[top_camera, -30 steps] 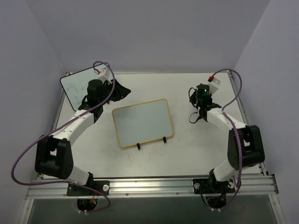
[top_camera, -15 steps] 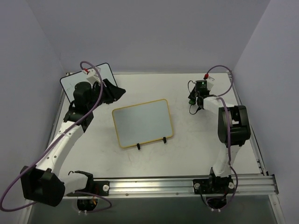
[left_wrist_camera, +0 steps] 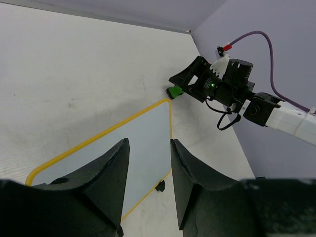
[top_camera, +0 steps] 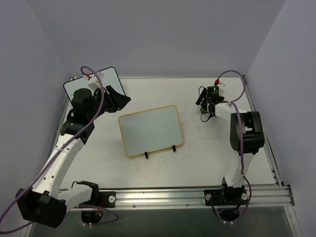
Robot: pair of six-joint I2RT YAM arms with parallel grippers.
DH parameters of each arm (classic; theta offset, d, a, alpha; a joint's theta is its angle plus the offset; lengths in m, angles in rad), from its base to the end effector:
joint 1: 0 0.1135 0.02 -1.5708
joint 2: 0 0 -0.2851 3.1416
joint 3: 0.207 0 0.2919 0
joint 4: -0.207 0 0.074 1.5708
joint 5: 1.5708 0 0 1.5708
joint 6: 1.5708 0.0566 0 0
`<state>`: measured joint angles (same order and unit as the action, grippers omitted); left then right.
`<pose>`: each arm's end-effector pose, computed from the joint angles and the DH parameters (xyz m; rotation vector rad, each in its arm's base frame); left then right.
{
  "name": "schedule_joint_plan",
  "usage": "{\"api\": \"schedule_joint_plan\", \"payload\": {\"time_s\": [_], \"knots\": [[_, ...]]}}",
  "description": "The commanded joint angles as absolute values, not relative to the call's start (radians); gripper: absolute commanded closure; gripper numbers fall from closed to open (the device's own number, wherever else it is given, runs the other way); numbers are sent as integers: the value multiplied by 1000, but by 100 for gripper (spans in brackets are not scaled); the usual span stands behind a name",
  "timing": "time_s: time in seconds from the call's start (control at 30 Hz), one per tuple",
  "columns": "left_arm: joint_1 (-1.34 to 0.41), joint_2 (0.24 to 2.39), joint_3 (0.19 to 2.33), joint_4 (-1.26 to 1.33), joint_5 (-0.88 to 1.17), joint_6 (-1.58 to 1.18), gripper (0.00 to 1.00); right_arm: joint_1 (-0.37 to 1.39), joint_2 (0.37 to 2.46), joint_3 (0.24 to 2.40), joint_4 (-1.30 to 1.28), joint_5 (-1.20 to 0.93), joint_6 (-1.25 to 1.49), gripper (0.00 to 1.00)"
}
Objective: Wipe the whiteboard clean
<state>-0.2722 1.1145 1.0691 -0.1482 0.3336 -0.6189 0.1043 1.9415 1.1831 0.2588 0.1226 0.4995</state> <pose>0.2913 -0.1005 0.3919 -0.0660 1.8496 -0.9287 0.4843 0.0437 0.1639 0.4812 2.0188 0.2444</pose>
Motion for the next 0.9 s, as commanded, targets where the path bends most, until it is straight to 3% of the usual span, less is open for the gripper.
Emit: {"api": "schedule_joint_plan", "payload": {"time_s": [0.0, 0.07, 0.6, 0.87], "knots": [[-265, 1063, 1143, -184, 356, -591, 53, 113, 1797, 1161, 253, 112, 476, 30], [-265, 1049, 1170, -224, 357, -569, 53, 127, 1723, 1141, 245, 110, 471, 0], [-264, 956, 1200, -330, 344, -503, 49, 267, 1011, 913, 258, 77, 422, 0], [-264, 954, 1178, -304, 351, -512, 49, 267, 948, 888, 267, 74, 399, 0]]}}
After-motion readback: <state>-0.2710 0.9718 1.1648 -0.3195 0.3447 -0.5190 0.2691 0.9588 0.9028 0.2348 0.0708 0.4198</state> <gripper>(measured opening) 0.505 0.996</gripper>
